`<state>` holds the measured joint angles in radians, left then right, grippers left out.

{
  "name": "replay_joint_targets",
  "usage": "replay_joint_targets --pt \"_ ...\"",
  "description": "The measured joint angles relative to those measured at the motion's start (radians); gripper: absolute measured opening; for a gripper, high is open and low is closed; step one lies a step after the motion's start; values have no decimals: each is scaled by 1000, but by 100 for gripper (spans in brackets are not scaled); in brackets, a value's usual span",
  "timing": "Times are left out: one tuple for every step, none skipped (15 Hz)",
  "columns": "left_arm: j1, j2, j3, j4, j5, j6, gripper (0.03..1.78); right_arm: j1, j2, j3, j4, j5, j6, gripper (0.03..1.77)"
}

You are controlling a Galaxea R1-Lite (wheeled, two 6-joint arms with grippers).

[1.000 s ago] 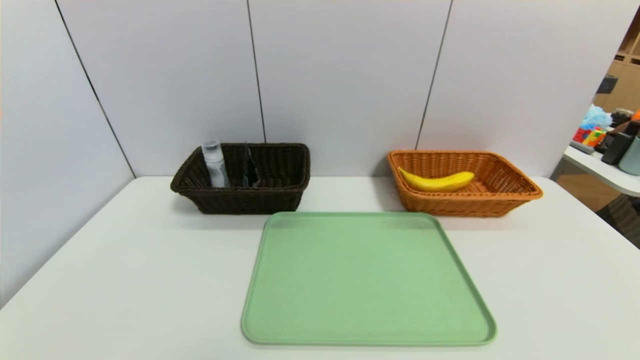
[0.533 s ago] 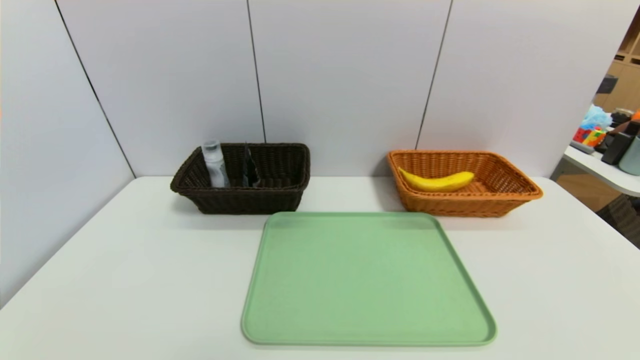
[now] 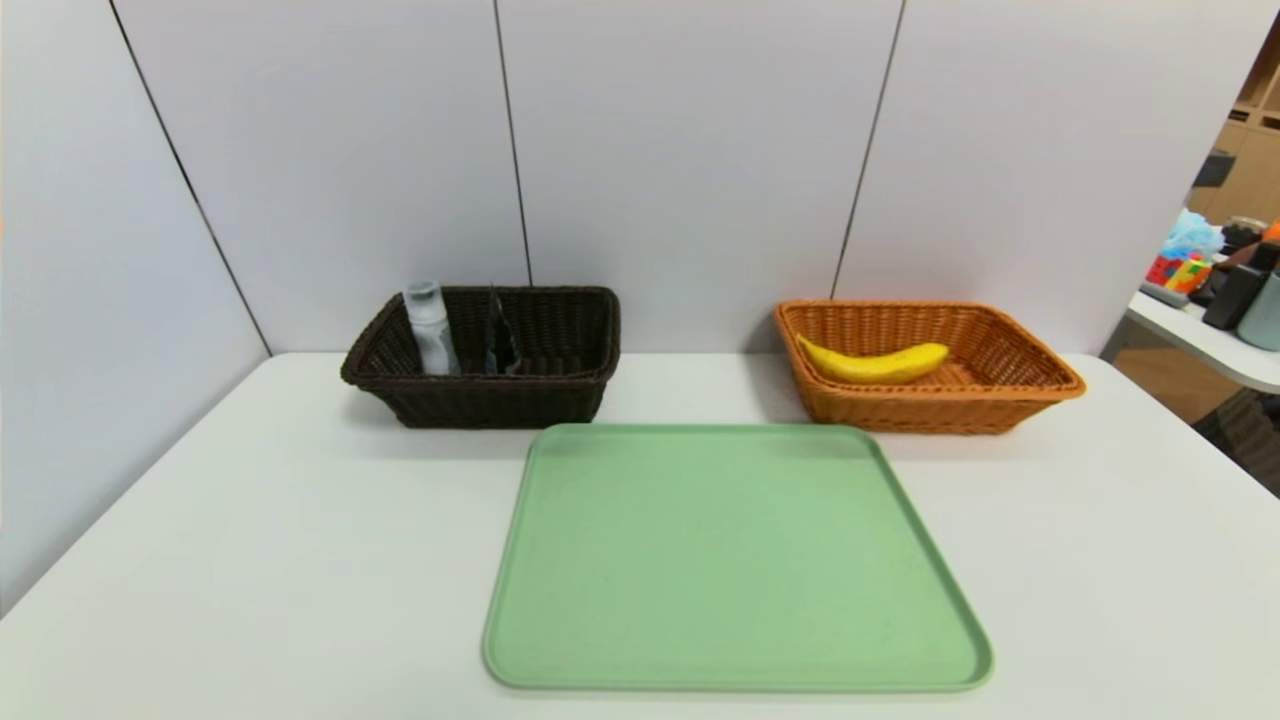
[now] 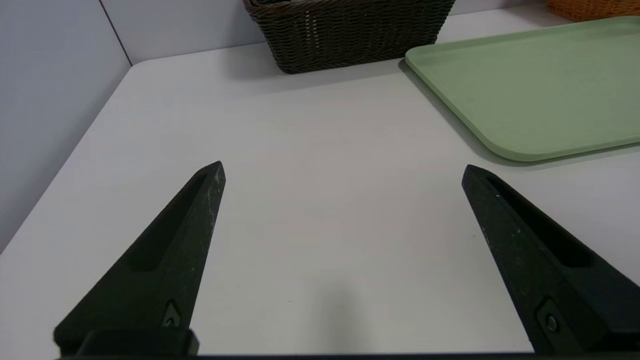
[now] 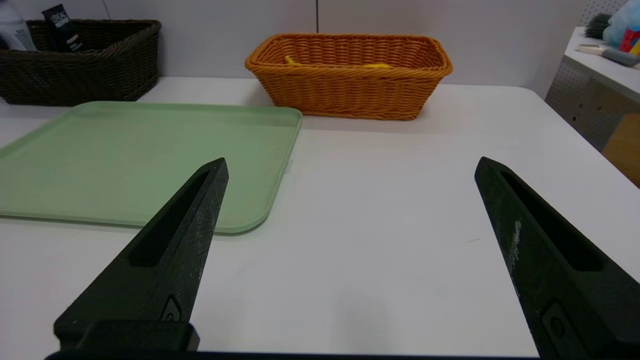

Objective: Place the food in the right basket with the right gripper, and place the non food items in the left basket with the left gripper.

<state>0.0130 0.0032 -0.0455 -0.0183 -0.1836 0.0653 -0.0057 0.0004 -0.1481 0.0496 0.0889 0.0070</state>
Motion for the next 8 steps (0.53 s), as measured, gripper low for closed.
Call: replay_joint_targets --pt "0 0 6 -27 0 0 169 0 0 30 -33 0 0 170" --pt "0 0 13 -45 0 -1 169 0 -1 62 -64 0 0 170" --pt "0 0 15 -51 0 -2 169 0 -1 93 -105 0 1 170" --pt "0 0 18 -52 0 -4 169 0 -1 113 -133 0 0 170" --pt "0 0 19 -53 0 -8 169 0 -1 125 -134 0 0 170" --pt "0 0 19 -53 1 -14 169 1 -1 131 -127 -3 5 170" --pt "0 0 20 -53 10 -21 169 1 -1 135 -121 -6 13 170" --pt "-1 0 21 -53 29 -26 169 1 -1 135 -119 -12 30 170"
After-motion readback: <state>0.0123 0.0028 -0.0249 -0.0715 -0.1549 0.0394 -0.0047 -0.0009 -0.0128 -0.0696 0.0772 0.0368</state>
